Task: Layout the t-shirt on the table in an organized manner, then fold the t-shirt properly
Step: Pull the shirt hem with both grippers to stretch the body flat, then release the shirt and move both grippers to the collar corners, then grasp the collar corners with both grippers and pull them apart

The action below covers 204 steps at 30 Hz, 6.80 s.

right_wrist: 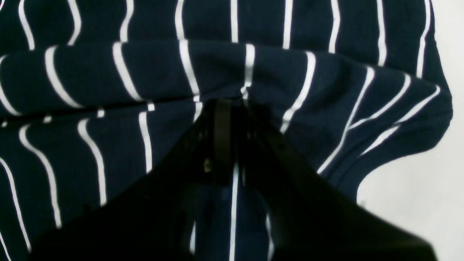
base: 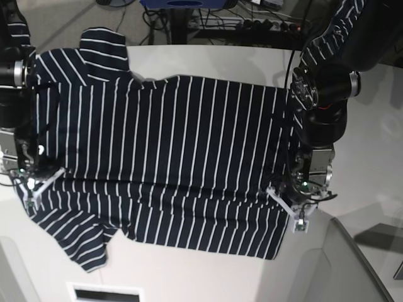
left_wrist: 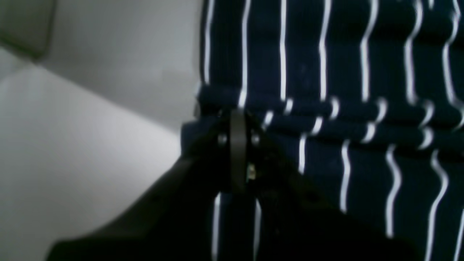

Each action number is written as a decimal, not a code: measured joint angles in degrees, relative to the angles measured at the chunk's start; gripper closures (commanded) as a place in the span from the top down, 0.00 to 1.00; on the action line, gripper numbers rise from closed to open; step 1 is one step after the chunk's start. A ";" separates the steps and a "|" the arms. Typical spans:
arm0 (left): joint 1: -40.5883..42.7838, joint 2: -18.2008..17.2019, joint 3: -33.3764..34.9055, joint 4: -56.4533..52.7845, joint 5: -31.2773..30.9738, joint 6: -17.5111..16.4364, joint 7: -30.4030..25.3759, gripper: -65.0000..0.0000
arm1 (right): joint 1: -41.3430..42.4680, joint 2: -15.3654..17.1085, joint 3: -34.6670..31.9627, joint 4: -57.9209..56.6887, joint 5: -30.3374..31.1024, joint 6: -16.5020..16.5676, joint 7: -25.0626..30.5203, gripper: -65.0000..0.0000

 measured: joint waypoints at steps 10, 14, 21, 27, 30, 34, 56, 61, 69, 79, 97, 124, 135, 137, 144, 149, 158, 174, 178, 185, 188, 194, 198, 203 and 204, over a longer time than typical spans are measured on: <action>17.73 -0.83 -0.04 39.63 -7.76 -1.49 16.55 0.00 | -23.04 -4.76 17.51 48.83 -0.46 -0.22 -14.49 0.11; 28.11 -4.26 0.02 53.44 -15.39 -6.38 19.80 0.00 | -31.98 -12.81 27.36 64.04 -0.04 0.42 -18.32 0.41; 45.44 -9.66 0.13 59.14 -23.06 -6.82 16.31 0.00 | -40.39 -24.90 46.58 66.77 1.88 24.96 -19.12 0.76; 51.63 -12.46 -2.29 59.45 -31.50 -7.21 15.04 0.00 | -40.83 -23.80 55.54 58.53 6.56 29.64 -19.32 0.76; 52.43 -12.50 -5.77 59.45 -33.44 -6.75 15.41 0.00 | -41.72 -23.71 55.56 57.83 6.45 29.90 -19.39 0.76; 52.37 -12.63 -7.39 59.41 -33.42 -6.47 15.28 0.00 | -41.90 -23.65 55.54 57.75 6.93 29.94 -18.71 0.76; 53.64 -12.46 -9.18 59.36 -34.27 -7.06 15.30 0.00 | -42.34 -19.85 55.25 47.58 7.10 29.92 -15.47 0.76; 53.64 -12.48 -9.20 59.36 -34.27 -7.06 15.30 0.00 | -42.21 -20.92 55.25 48.13 7.78 30.05 -16.96 0.76; 53.66 -12.44 -9.20 59.34 -34.27 -7.06 15.30 0.00 | -42.05 -22.03 55.25 48.65 8.24 30.32 -18.78 0.76; 53.66 -12.44 -9.22 59.30 -34.27 -7.04 15.30 0.39 | -43.28 -22.14 47.91 49.09 9.29 30.32 -17.59 0.76; 53.66 -13.75 -8.98 53.99 -45.99 -7.13 15.41 0.58 | -43.34 -22.60 47.63 48.46 9.07 30.36 -19.19 0.01; 53.88 -8.46 -8.92 44.65 -54.42 -18.86 14.62 0.82 | -43.50 -21.75 47.04 48.19 9.09 30.88 -19.63 0.01; 49.33 -8.72 -1.18 39.74 -55.74 -19.63 12.33 0.38 | -43.50 -21.75 47.04 48.19 9.07 30.88 -19.63 0.01; 49.48 -8.20 -0.28 39.69 -55.65 -19.78 13.09 0.12 | -43.50 -21.75 47.04 48.19 9.09 30.91 -19.63 0.01; 50.82 -8.81 -0.61 43.36 -54.27 -18.21 15.30 0.00 | -44.52 -21.94 46.73 50.80 7.80 30.64 -21.20 0.01; 53.37 -10.43 -0.83 50.86 -54.27 -18.21 16.28 0.00 | -46.64 -22.12 46.90 57.13 6.56 30.08 -25.49 0.01; 57.46 -7.32 -8.72 64.08 -53.94 -18.45 29.44 0.00 | -47.41 -22.12 47.04 65.33 6.84 30.12 -30.12 0.01; 70.34 -5.84 -10.32 77.18 -54.38 -18.64 30.88 0.00 | -47.82 -20.79 46.95 66.58 2.97 30.34 -29.90 0.01; 70.60 -4.96 -10.27 77.37 -54.36 -18.64 31.36 0.00 | -47.84 -19.67 47.17 66.58 2.95 30.32 -29.88 0.01; 74.60 -4.81 -10.32 82.23 -54.38 -18.67 31.19 0.00 | -47.78 -18.56 47.17 66.58 2.95 30.38 -29.94 0.01; 74.75 -4.42 -12.22 82.58 -54.55 -18.69 31.23 0.00 | -47.95 -18.56 47.15 66.58 2.95 30.32 -29.70 0.01; 77.07 -3.89 -16.70 83.60 -54.84 -18.93 31.71 0.00 | -49.68 -18.60 47.15 66.58 2.97 30.51 -30.12 0.01; 76.54 -3.98 -16.65 83.65 -54.84 -18.91 31.63 0.00 | -48.98 -18.60 46.75 66.58 3.02 30.51 -30.03 0.01; 73.37 -4.04 -14.69 83.69 -54.27 -18.84 32.70 0.00 | -45.92 -17.18 46.62 66.53 2.99 30.75 -34.42 0.01; 72.37 -4.09 -14.34 83.69 -54.45 -18.91 33.77 0.00 | -44.94 -16.39 46.62 66.49 2.97 30.71 -34.99 0.01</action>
